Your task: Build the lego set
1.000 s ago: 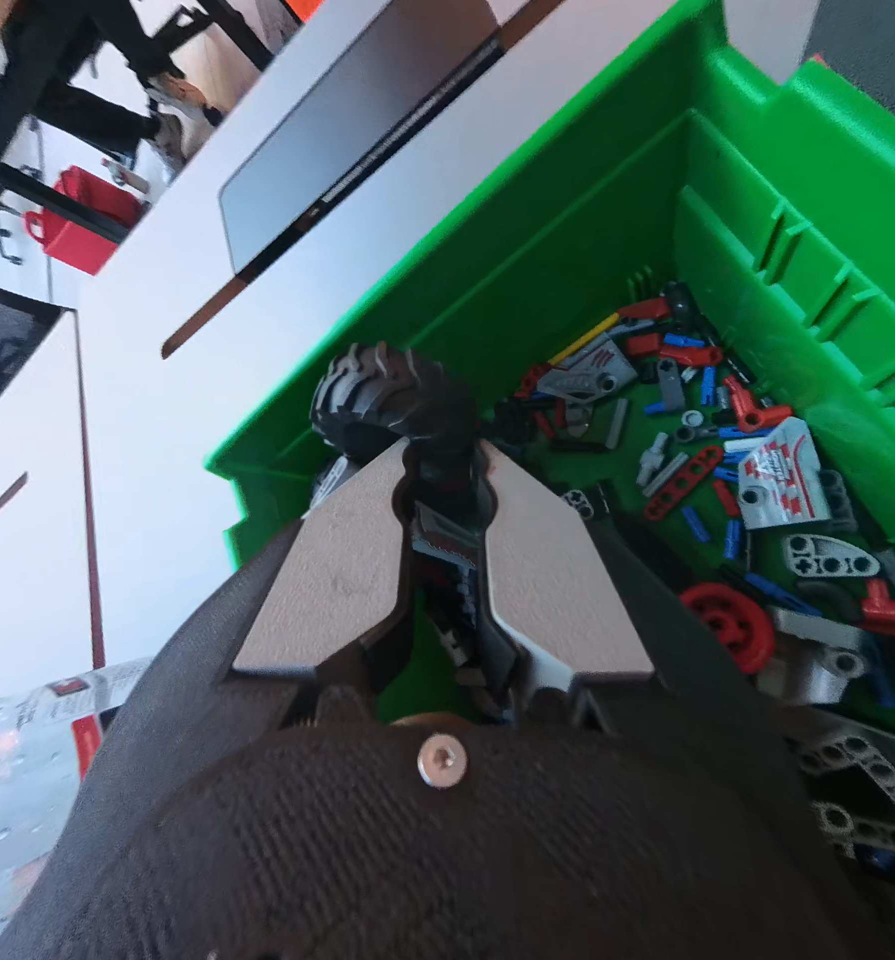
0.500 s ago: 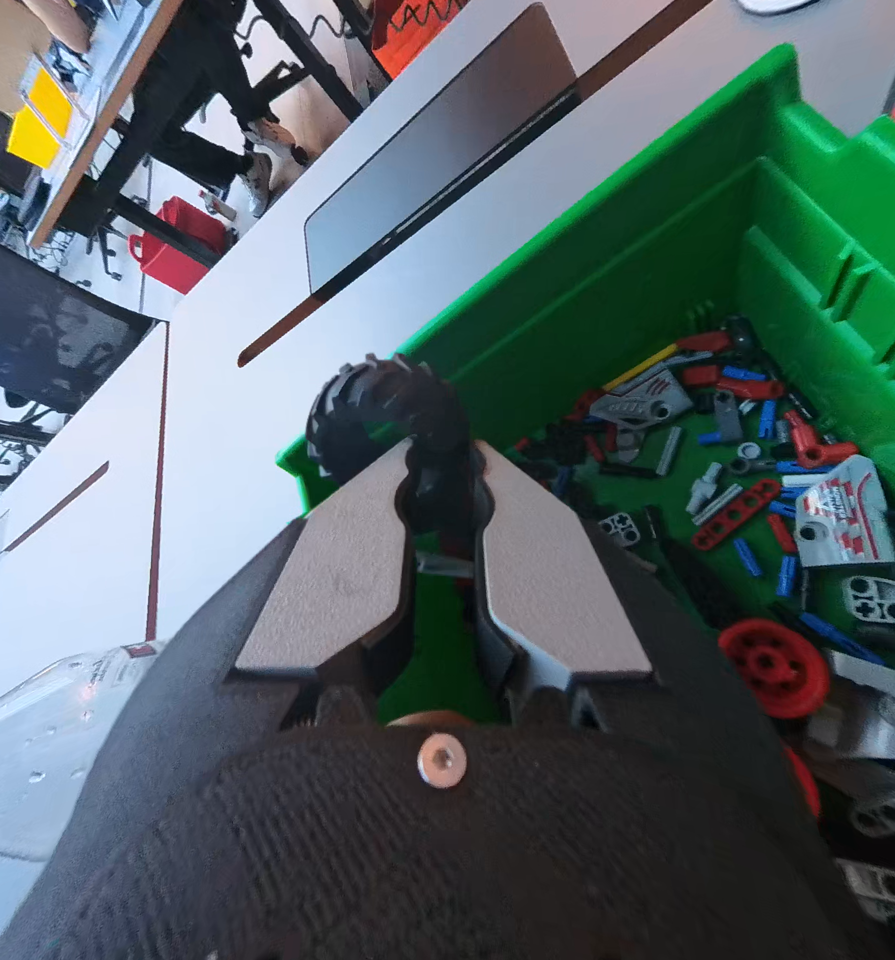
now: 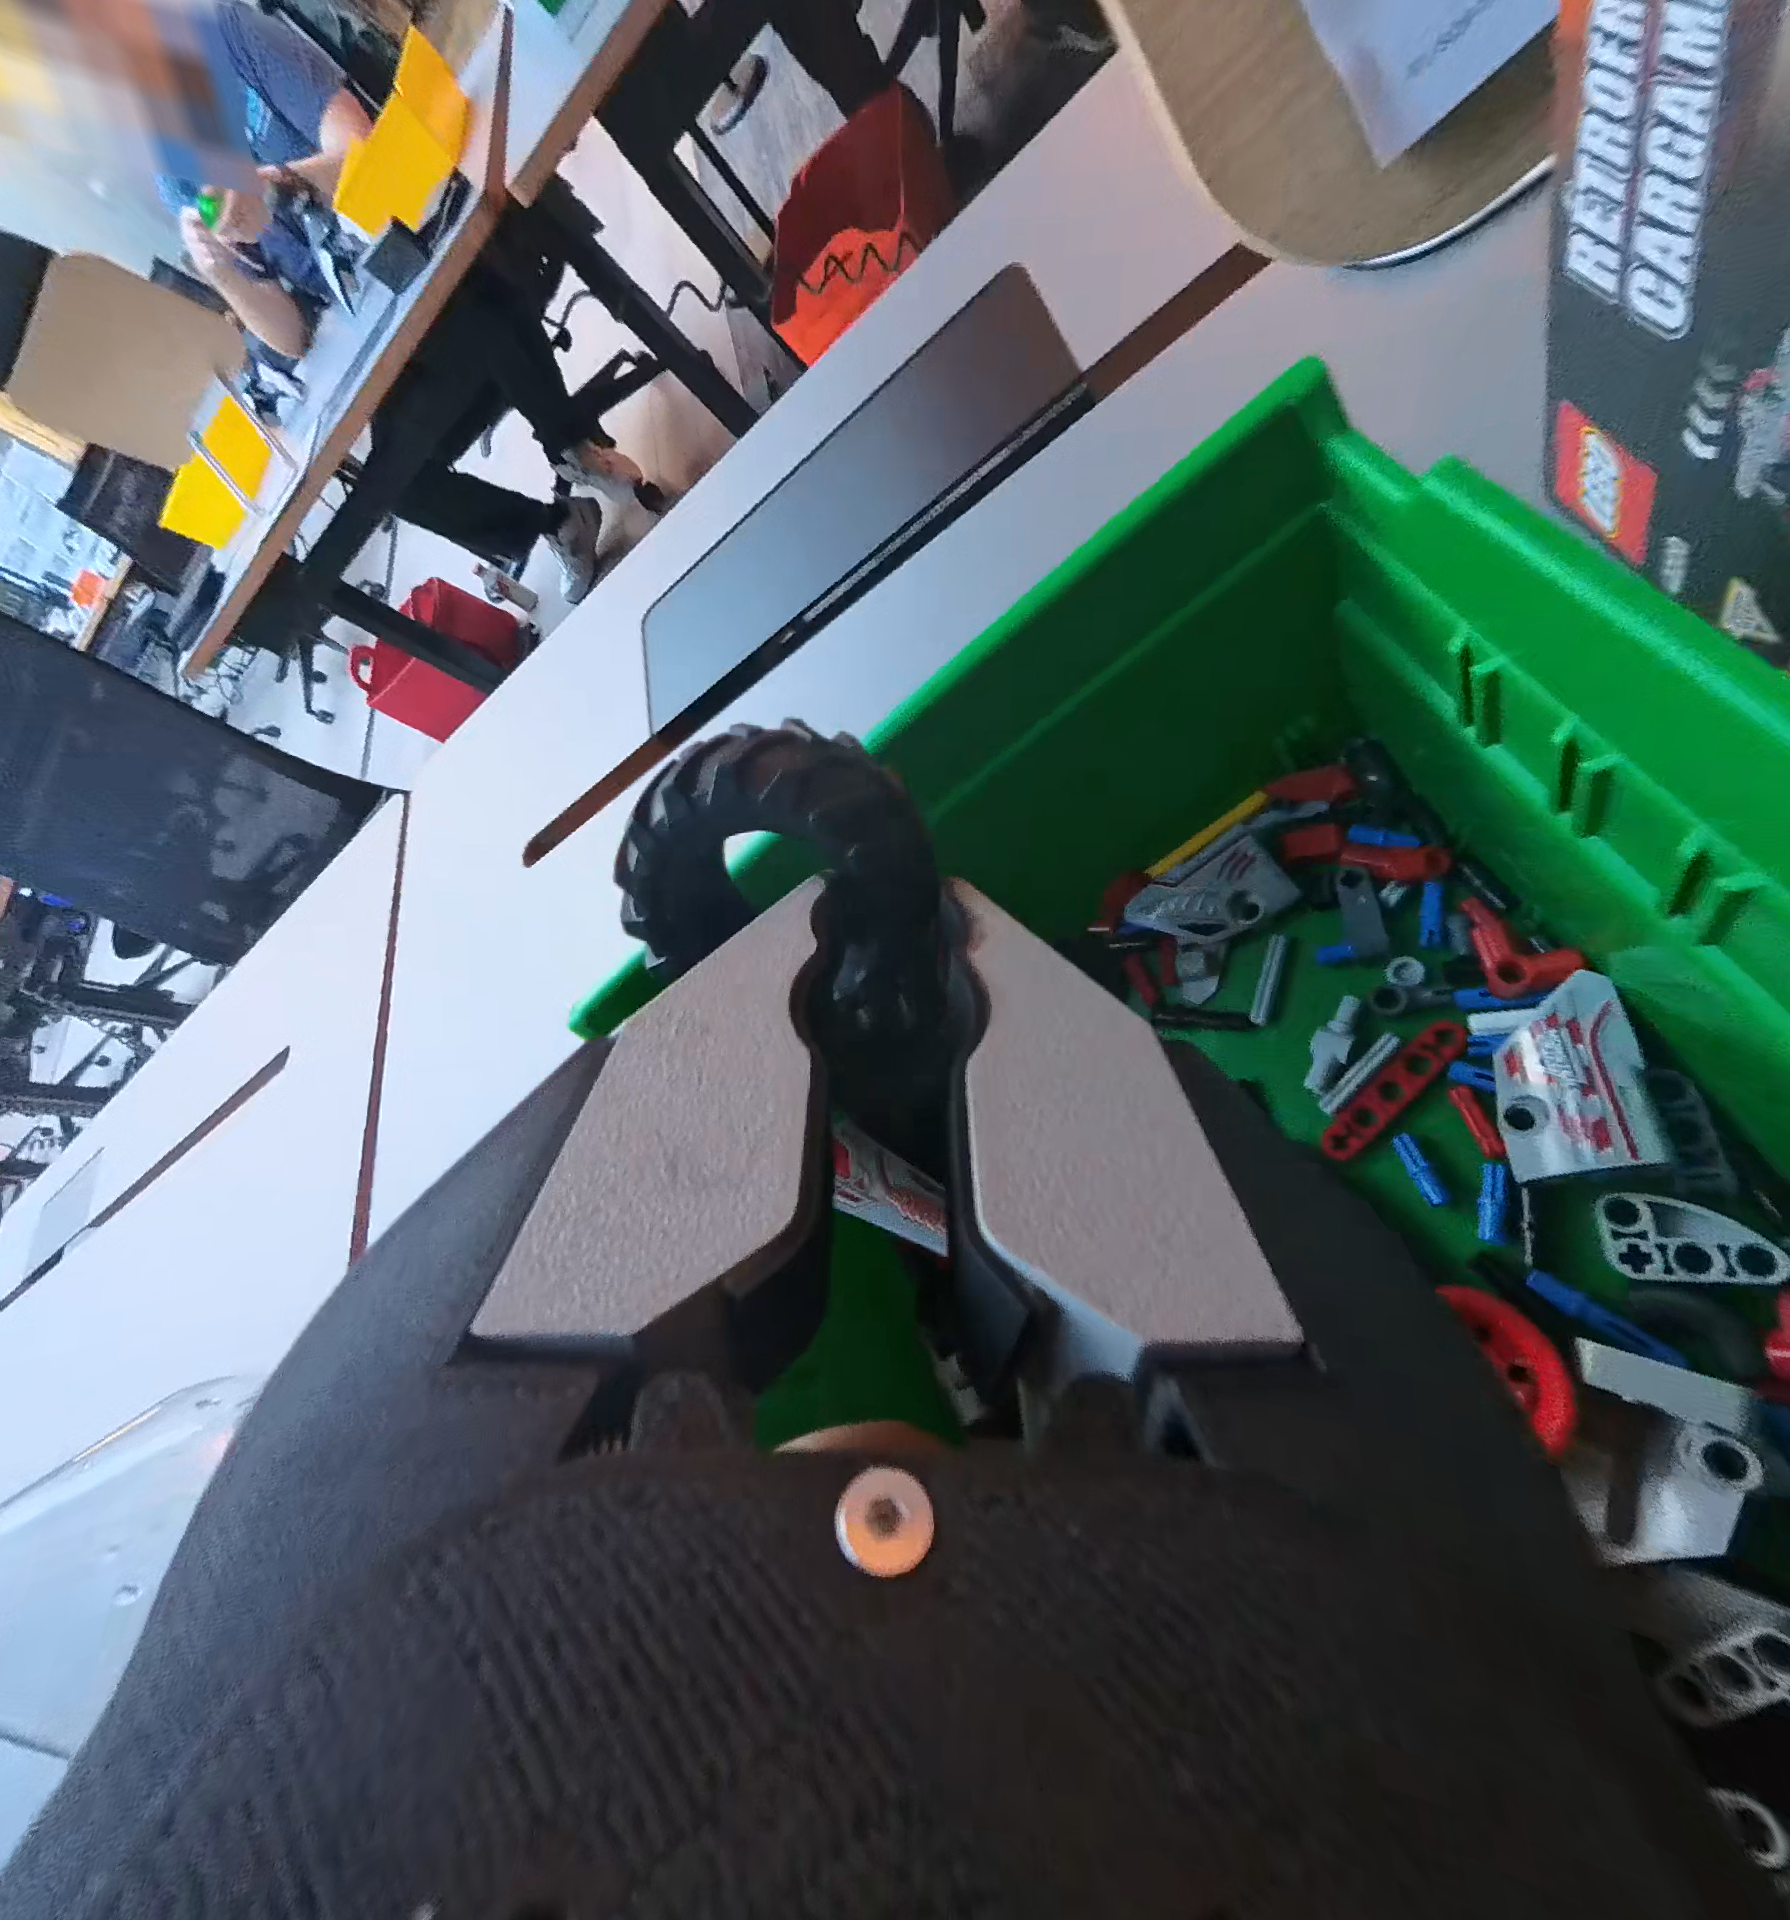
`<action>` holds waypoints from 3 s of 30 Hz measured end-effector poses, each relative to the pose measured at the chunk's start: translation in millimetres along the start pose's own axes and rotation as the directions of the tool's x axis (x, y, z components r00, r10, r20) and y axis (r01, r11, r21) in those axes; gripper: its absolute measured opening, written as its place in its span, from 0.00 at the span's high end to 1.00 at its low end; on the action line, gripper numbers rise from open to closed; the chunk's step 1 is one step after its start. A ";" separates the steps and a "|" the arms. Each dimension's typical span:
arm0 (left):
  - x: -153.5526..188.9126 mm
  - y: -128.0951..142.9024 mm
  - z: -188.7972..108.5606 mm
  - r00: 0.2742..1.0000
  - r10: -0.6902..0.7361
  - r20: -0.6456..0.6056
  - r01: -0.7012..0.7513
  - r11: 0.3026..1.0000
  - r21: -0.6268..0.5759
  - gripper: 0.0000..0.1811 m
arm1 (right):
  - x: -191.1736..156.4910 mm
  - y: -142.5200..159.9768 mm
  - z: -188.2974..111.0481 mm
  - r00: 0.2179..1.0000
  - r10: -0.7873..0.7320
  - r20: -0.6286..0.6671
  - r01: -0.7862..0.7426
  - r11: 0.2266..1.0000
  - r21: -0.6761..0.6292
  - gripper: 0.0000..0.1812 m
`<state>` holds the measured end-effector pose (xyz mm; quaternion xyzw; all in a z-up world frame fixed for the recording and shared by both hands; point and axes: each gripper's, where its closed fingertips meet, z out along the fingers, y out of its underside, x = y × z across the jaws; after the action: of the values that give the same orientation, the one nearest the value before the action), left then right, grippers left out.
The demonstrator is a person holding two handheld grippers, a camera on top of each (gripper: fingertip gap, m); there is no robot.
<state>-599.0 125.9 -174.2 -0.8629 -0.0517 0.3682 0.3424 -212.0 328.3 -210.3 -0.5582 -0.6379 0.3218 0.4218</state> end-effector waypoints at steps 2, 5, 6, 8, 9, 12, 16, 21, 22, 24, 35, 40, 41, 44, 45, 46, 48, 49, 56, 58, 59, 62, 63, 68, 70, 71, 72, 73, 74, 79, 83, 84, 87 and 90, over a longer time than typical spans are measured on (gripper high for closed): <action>6.3 1.3 1.6 1.000 0.006 -0.025 -0.006 1.000 -0.009 0.91 | 0.0 0.4 0.1 1.000 0.001 0.001 -0.001 1.000 -0.001 1.00; 18.6 6.6 6.3 0.996 0.019 -0.084 -0.022 0.999 -0.035 0.90 | -0.4 0.5 0.4 1.000 -0.001 0.001 0.001 1.000 -0.003 1.00; 22.0 6.8 6.6 0.995 0.037 -0.097 -0.040 0.999 -0.032 0.89 | -0.6 0.6 0.5 1.000 -0.002 0.001 0.002 1.000 -0.004 1.00; 25.8 6.7 5.9 0.993 0.051 -0.107 -0.055 0.998 -0.033 0.88 | -0.6 0.8 0.6 1.000 -0.005 0.000 0.005 1.000 -0.006 1.00; 28.8 6.6 5.7 0.991 0.051 -0.120 -0.055 0.998 -0.034 0.88 | -0.7 0.8 0.6 1.000 -0.006 0.000 0.006 1.000 -0.006 1.00; 31.5 7.4 6.7 0.990 0.061 -0.126 -0.066 0.997 -0.037 0.87 | -0.8 0.5 0.3 1.000 -0.006 0.000 0.006 1.000 -0.005 1.00; 29.4 8.1 7.1 0.991 0.059 -0.117 -0.064 0.997 -0.040 0.87 | -1.1 0.4 0.3 1.000 -0.007 0.000 0.007 1.000 -0.005 1.00; 14.7 1.4 2.0 0.996 -0.010 -0.093 0.010 1.000 0.003 0.86 | -1.6 0.4 0.4 1.000 -0.009 0.000 0.009 1.000 -0.006 1.00; 14.9 0.0 1.2 0.994 -0.030 -0.107 0.031 0.999 0.011 0.85 | -1.7 0.4 0.3 1.000 -0.010 0.000 0.010 1.000 -0.007 1.00; 17.7 0.1 1.8 0.992 -0.035 -0.120 0.037 0.999 0.009 0.85 | -2.1 0.0 0.3 1.000 -0.012 0.000 0.012 1.000 -0.006 1.00; 34.8 4.5 6.1 0.989 0.082 -0.124 -0.085 0.996 -0.019 0.86 | -1.9 -0.2 -0.1 1.000 -0.013 -0.001 0.013 1.000 -0.005 1.00; 45.3 5.5 7.0 0.983 0.116 -0.145 -0.121 0.992 -0.025 0.88 | -2.4 -0.8 -0.1 1.000 -0.013 -0.001 0.013 1.000 -0.003 1.00; 46.8 5.6 7.0 0.982 0.122 -0.147 -0.127 0.992 -0.026 0.88 | -2.5 -0.6 0.0 1.000 -0.013 0.000 0.013 1.000 -0.004 1.00; 47.8 6.4 7.6 0.981 0.132 -0.145 -0.137 0.990 -0.030 0.87 | -2.7 -0.4 0.3 1.000 -0.014 0.000 0.014 1.000 -0.005 1.00; 47.7 6.9 7.9 0.981 0.131 -0.145 -0.137 0.990 -0.032 0.87 | -2.7 -0.5 0.3 1.000 -0.014 -0.001 0.014 1.000 -0.004 1.00; 47.3 7.2 8.1 0.981 0.129 -0.145 -0.135 0.990 -0.033 0.88 | -2.5 -0.5 0.4 1.000 -0.012 -0.001 0.012 1.000 -0.004 1.00; 46.4 7.4 8.2 0.981 0.127 -0.145 -0.133 0.991 -0.033 0.87 | -2.3 0.4 1.1 1.000 -0.009 -0.001 0.009 1.000 -0.006 1.00; 46.1 7.5 8.1 0.981 0.127 -0.144 -0.133 0.991 -0.033 0.87 | -2.1 1.3 1.7 1.000 -0.008 0.000 0.008 1.000 -0.010 1.00; 51.1 10.0 4.6 0.972 0.148 -0.184 -0.157 0.987 -0.034 0.89 | -0.8 4.6 3.9 1.000 -0.001 -0.002 0.001 1.000 -0.020 1.00; 60.7 14.0 0.7 0.955 0.139 -0.262 -0.156 0.987 -0.045 0.89 | 0.0 5.4 4.0 1.000 0.002 -0.003 -0.002 1.000 -0.022 1.00; 65.3 15.9 -1.0 0.947 0.132 -0.293 -0.153 0.987 -0.051 0.88 | 0.6 5.8 4.2 1.000 0.003 -0.005 -0.003 1.000 -0.022 1.00; 67.1 15.4 -0.4 0.949 0.151 -0.277 -0.172 0.984 -0.052 0.88 | 2.4 7.8 5.5 1.000 0.009 -0.011 -0.009 1.000 -0.029 1.00; 66.9 15.4 0.4 0.951 0.163 -0.261 -0.183 0.982 -0.054 0.88 | 3.3 8.9 5.8 1.000 0.009 -0.014 -0.010 0.999 -0.033 1.00; 66.5 16.5 3.5 0.955 0.208 -0.214 -0.226 0.972 -0.067 0.89 | 6.5 6.3 1.6 1.000 0.006 -0.026 -0.007 1.000 -0.020 1.00; 65.5 16.8 4.3 0.956 0.215 -0.200 -0.233 0.970 -0.071 0.89 | 6.9 4.5 0.1 1.000 0.003 -0.029 -0.003 1.000 -0.013 1.00; 64.6 16.9 4.7 0.956 0.218 -0.194 -0.236 0.969 -0.071 0.89 | 7.4 4.6 -0.3 0.999 0.000 -0.033 0.000 1.000 -0.015 1.00; 63.2 16.5 4.8 0.958 0.220 -0.184 -0.236 0.969 -0.071 0.89 | 8.5 5.1 -0.5 0.999 -0.001 -0.039 0.001 1.000 -0.019 1.00; 61.7 15.5 4.9 0.960 0.219 -0.174 -0.234 0.970 -0.068 0.89 | 10.0 6.0 -0.7 0.999 0.001 -0.047 -0.002 1.000 -0.024 1.00; 60.7 14.1 4.6 0.962 0.215 -0.168 -0.228 0.972 -0.062 0.89 | 12.3 6.8 -1.2 0.998 0.009 -0.059 -0.010 1.000 -0.029 1.00; 57.9 14.0 6.0 0.967 0.194 -0.163 -0.206 0.976 -0.063 0.90 | 19.9 4.9 -5.8 0.995 0.040 -0.087 -0.041 0.999 -0.015 1.00; 59.5 15.5 7.4 0.966 0.200 -0.166 -0.214 0.974 -0.069 0.90 | 20.3 3.8 -6.7 0.995 0.042 -0.089 -0.043 0.999 -0.008 1.00; 60.3 15.4 7.3 0.965 0.202 -0.168 -0.216 0.974 -0.068 0.90 | 20.4 4.2 -6.4 0.995 0.041 -0.091 -0.042 0.999 -0.010 1.00; 61.5 15.3 7.2 0.964 0.208 -0.168 -0.222 0.973 -0.068 0.90 | 21.0 6.3 -5.0 0.995 0.045 -0.095 -0.047 0.999 -0.017 1.00; 60.9 15.0 7.0 0.964 0.204 -0.169 -0.218 0.974 -0.066 0.90 | 22.0 9.7 -3.0 0.994 0.057 -0.091 -0.060 0.998 -0.027 1.00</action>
<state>-562.1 139.2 -223.6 -0.9040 0.0528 0.3293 0.2677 -205.5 351.4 -213.6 -0.5968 -0.6063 0.2992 0.4321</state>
